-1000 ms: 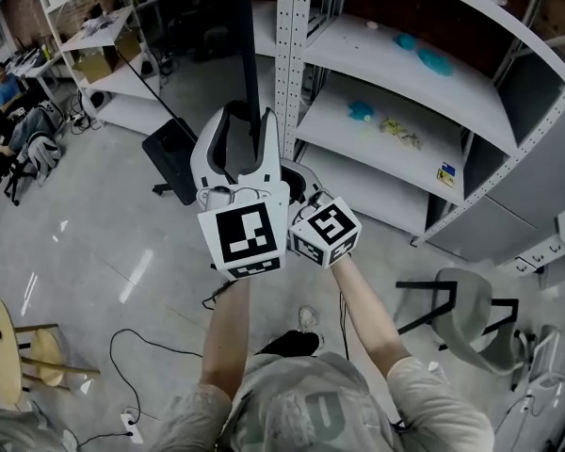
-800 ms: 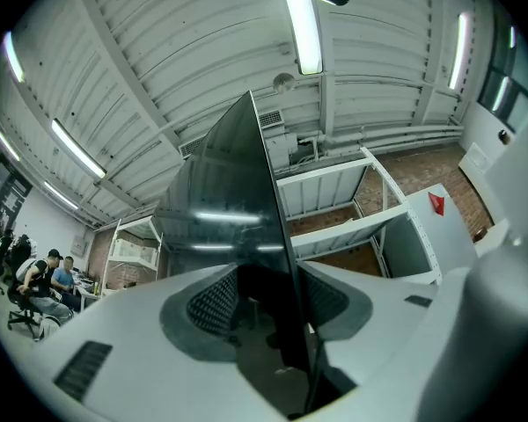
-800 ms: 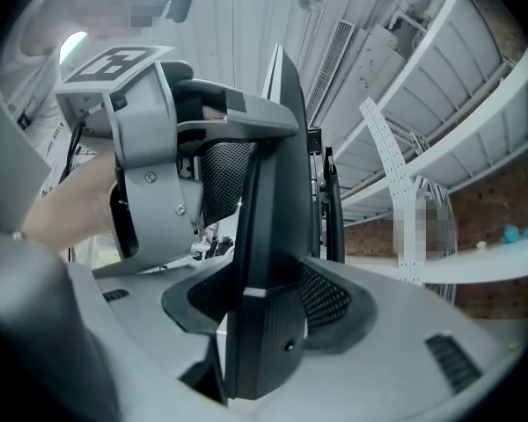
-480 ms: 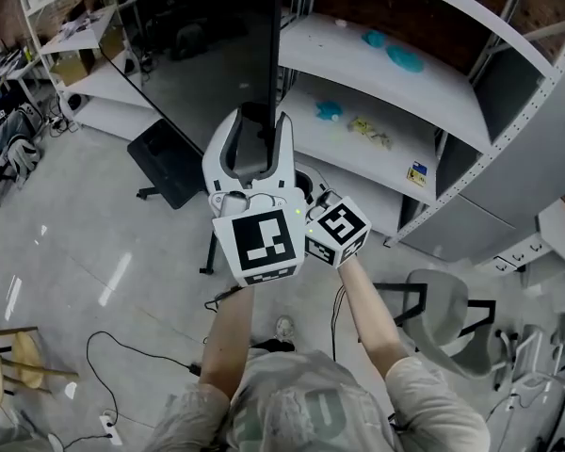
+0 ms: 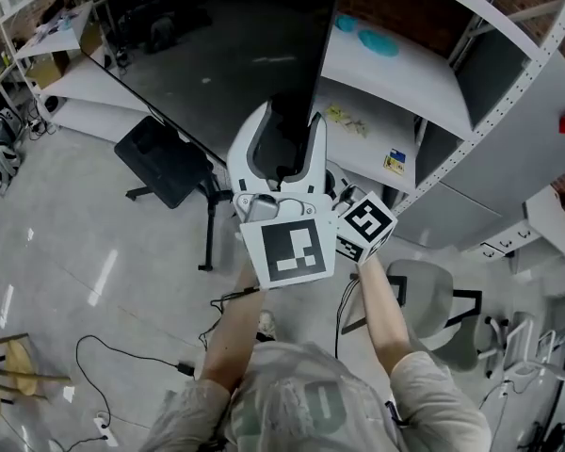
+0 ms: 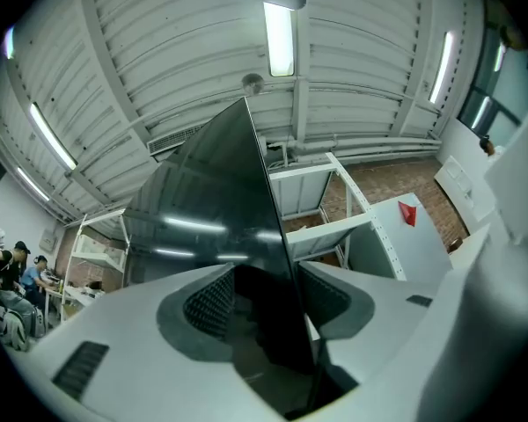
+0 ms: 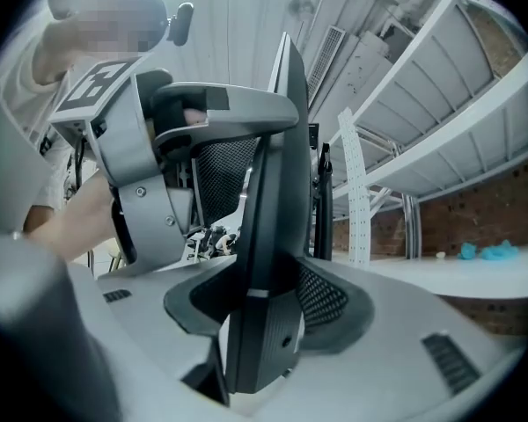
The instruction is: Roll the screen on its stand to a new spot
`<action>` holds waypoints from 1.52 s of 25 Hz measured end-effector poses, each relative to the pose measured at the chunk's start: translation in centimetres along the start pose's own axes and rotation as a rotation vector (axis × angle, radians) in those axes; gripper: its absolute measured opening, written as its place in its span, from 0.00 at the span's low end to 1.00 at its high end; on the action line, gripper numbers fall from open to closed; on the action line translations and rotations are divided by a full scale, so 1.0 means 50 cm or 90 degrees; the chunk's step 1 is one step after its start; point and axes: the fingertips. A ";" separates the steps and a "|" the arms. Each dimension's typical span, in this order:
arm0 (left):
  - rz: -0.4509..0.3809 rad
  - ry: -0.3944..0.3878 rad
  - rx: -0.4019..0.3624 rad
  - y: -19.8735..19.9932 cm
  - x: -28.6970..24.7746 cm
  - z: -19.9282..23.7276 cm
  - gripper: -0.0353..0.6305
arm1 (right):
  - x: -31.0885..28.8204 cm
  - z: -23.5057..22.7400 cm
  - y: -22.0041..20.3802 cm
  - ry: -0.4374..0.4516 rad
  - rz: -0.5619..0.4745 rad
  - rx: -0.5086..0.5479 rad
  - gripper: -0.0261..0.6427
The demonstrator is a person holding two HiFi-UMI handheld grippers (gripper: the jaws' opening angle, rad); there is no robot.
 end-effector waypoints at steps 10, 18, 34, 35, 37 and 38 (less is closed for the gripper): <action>0.041 -0.103 0.032 -0.057 -0.043 -0.150 0.21 | 0.095 -0.142 -0.022 -0.118 0.026 0.018 0.27; 0.055 -0.139 0.022 -0.059 -0.046 -0.169 0.19 | 0.158 -0.160 -0.006 -0.247 -0.011 0.016 0.23; 0.043 -0.092 0.019 -0.056 0.037 0.038 0.07 | 0.115 -0.016 0.104 -0.369 -0.021 0.141 0.07; 0.041 -0.086 0.017 -0.056 0.047 0.055 0.07 | 0.091 0.000 0.110 -0.357 -0.024 0.148 0.07; 0.028 -0.069 0.003 -0.051 0.069 0.100 0.07 | 0.036 0.033 0.114 -0.331 -0.028 0.152 0.07; 0.024 -0.058 -0.006 -0.049 0.083 0.125 0.07 | 0.007 0.049 0.113 -0.320 -0.029 0.155 0.07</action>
Point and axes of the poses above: the fingertips, and each gripper's own axes: x backward along the fingers, z to its left, y out of its top, and after that the axes turned 5 degrees about y, right-handed
